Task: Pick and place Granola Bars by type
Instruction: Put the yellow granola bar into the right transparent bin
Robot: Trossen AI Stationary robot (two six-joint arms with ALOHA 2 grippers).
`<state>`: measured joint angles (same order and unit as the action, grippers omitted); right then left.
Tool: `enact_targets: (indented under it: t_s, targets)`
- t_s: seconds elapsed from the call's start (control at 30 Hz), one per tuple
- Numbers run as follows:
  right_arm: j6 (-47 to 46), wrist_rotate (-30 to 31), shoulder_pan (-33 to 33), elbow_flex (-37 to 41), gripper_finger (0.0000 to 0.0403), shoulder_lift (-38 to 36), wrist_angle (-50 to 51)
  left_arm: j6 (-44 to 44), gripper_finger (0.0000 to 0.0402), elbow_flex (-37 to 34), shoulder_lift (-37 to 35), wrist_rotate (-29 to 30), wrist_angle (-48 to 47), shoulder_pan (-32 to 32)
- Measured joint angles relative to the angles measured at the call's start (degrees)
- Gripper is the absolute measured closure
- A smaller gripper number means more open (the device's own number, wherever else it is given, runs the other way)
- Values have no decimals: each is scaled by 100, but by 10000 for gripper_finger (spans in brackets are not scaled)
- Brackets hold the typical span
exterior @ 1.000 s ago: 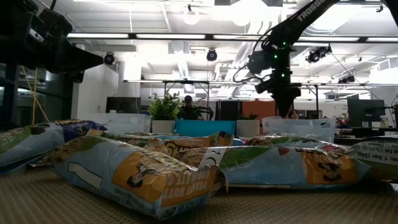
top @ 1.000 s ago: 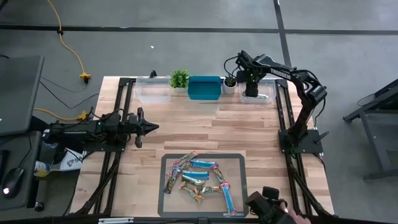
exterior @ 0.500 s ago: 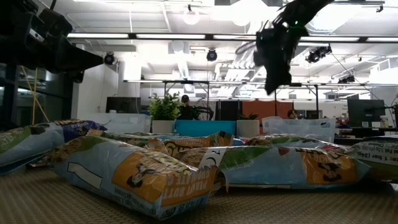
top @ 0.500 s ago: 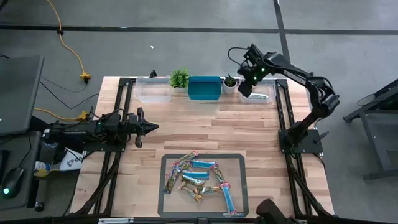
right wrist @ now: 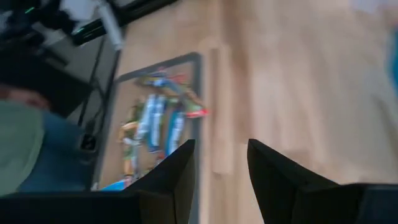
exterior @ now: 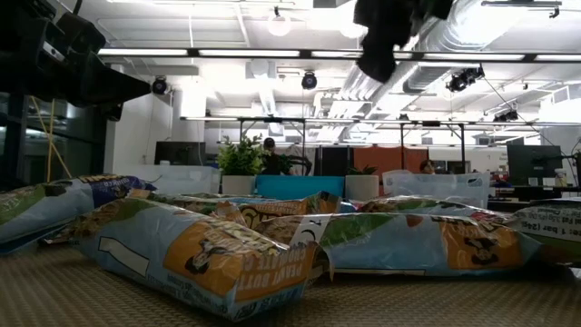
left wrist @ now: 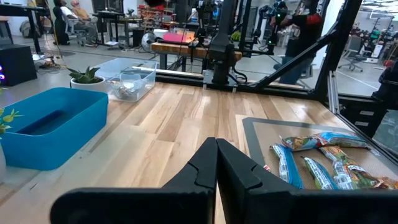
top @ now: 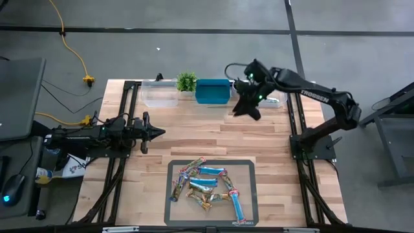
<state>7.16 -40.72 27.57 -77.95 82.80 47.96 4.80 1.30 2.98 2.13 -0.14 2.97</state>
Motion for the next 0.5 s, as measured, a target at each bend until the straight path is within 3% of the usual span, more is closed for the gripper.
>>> enact_targets:
  t_s: [0.23,0.5]
  targets:
    - [-576,647,-1579,0,274,-32,-538,0,400,0,-2,0,2,1]
    - [-1673,2768,-3312,0,274,-32,-862,0,400,0,-2,0,2,-1]
